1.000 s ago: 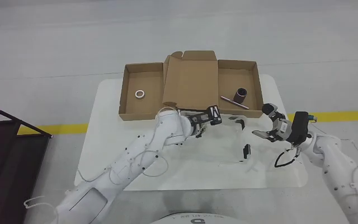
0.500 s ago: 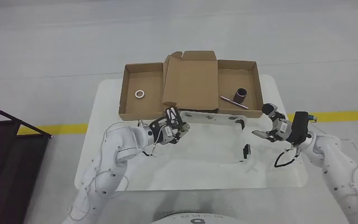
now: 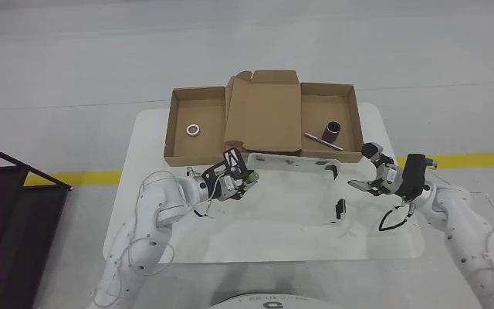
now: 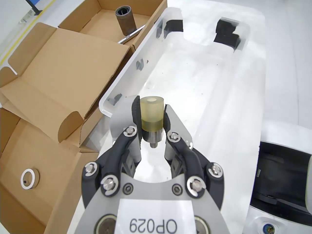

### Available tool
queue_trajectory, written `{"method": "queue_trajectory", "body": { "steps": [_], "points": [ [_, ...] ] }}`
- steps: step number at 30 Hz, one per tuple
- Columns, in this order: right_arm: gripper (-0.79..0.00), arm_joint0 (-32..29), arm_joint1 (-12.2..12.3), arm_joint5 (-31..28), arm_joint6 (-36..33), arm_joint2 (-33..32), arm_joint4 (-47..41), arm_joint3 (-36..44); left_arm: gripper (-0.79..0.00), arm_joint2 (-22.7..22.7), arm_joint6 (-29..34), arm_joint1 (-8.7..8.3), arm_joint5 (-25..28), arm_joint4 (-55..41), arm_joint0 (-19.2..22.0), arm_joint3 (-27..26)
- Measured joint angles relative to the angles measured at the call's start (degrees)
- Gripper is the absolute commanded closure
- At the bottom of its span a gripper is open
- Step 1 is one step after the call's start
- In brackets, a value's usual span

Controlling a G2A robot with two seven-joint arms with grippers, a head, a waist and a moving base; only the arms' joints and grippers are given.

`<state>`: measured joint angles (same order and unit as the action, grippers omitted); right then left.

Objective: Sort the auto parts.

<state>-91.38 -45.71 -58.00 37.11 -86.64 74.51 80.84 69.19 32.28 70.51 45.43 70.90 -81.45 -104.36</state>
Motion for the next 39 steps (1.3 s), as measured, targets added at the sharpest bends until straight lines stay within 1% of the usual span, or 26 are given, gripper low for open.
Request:
{"method": "queue_trajectory", "body": {
  "steps": [9, 12, 13, 15, 16, 18, 21, 24, 25, 27, 28, 30, 35, 36, 37, 38, 39],
  "points": [
    [-0.785, 0.0, 0.0, 0.0, 0.0, 0.0, 0.0, 0.0, 0.0, 0.21, -0.2, -0.01, -0.19, 0.04, 0.04, -0.06],
    [-0.785, 0.0, 0.0, 0.0, 0.0, 0.0, 0.0, 0.0, 0.0, 3.76, -4.62, -0.26, -4.97, 1.53, 0.2, -0.65],
    [-0.785, 0.0, 0.0, 0.0, 0.0, 0.0, 0.0, 0.0, 0.0, 5.44, -7.15, -0.4, -6.89, 2.13, 0.3, -0.42],
    [-0.785, 0.0, 0.0, 0.0, 0.0, 0.0, 0.0, 0.0, 0.0, 7.59, -10.29, -0.58, -9.21, 3.49, 1.12, 1.01],
    [-0.785, 0.0, 0.0, 0.0, 0.0, 0.0, 0.0, 0.0, 0.0, 8.46, -11.79, -0.65, -10.55, 4.64, 2.06, 2.53],
    [-0.785, 0.0, 0.0, 0.0, 0.0, 0.0, 0.0, 0.0, 0.0, 8.94, -13.56, -0.66, -11.37, 4.76, 3.8, 5.65],
    [-0.785, 0.0, 0.0, 0.0, 0.0, 0.0, 0.0, 0.0, 0.0, 8.92, -15.2, -0.6, -12.24, 5.21, 7.94, 12.62],
    [-0.785, 0.0, 0.0, 0.0, 0.0, 0.0, 0.0, 0.0, 0.0, 7.65, -16.55, -0.1, -14.94, 5.09, 13.74, 23.4],
    [-0.785, 0.0, 0.0, 0.0, 0.0, 0.0, 0.0, 0.0, 0.0, 6.52, -16.54, 0.24, -16.06, 4.88, 16.47, 28.1],
    [-0.785, 0.0, 0.0, 0.0, 0.0, 0.0, 0.0, 0.0, 0.0, 3.89, -16.64, 0.89, -16.21, 4.95, 20.77, 35.1],
    [-0.785, 0.0, 0.0, 0.0, 0.0, 0.0, 0.0, 0.0, 0.0, 2.71, -16.71, 1.17, -15.81, 4.94, 22.23, 37.56],
    [-0.785, 0.0, 0.0, 0.0, 0.0, 0.0, 0.0, 0.0, 0.0, 0.04, -16.9, 1.77, -15.27, 5.65, 24.75, 42.18],
    [-0.785, 0.0, 0.0, 0.0, 0.0, 0.0, 0.0, 0.0, 0.0, -4.28, -18.4, 2.98, -16.61, 6.57, 27.56, 49.92],
    [-0.785, 0.0, 0.0, 0.0, 0.0, 0.0, 0.0, 0.0, -0.095, -4.7, -18.82, 3.16, -16.84, 6.31, 27.92, 51.04],
    [-0.785, 0.0, 0.0, 0.0, 0.0, 0.0, 0.0, 0.0, -0.486, -5.12, -19.34, 3.36, -17.09, 5.99, 28.38, 52.28],
    [-0.785, 0.0, 0.0, 0.0, 0.0, 0.0, 0.0, 0.0, -0.785, -5.35, -19.68, 3.47, -17.23, 5.8, 28.69, 53.01],
    [-0.785, 0.0, 0.0, 0.0, 0.0, 0.0, 0.0, 0.0, -0.785, -5.49, -19.97, 3.55, -17.4, 5.68, 28.97, 53.54]
  ]
}}
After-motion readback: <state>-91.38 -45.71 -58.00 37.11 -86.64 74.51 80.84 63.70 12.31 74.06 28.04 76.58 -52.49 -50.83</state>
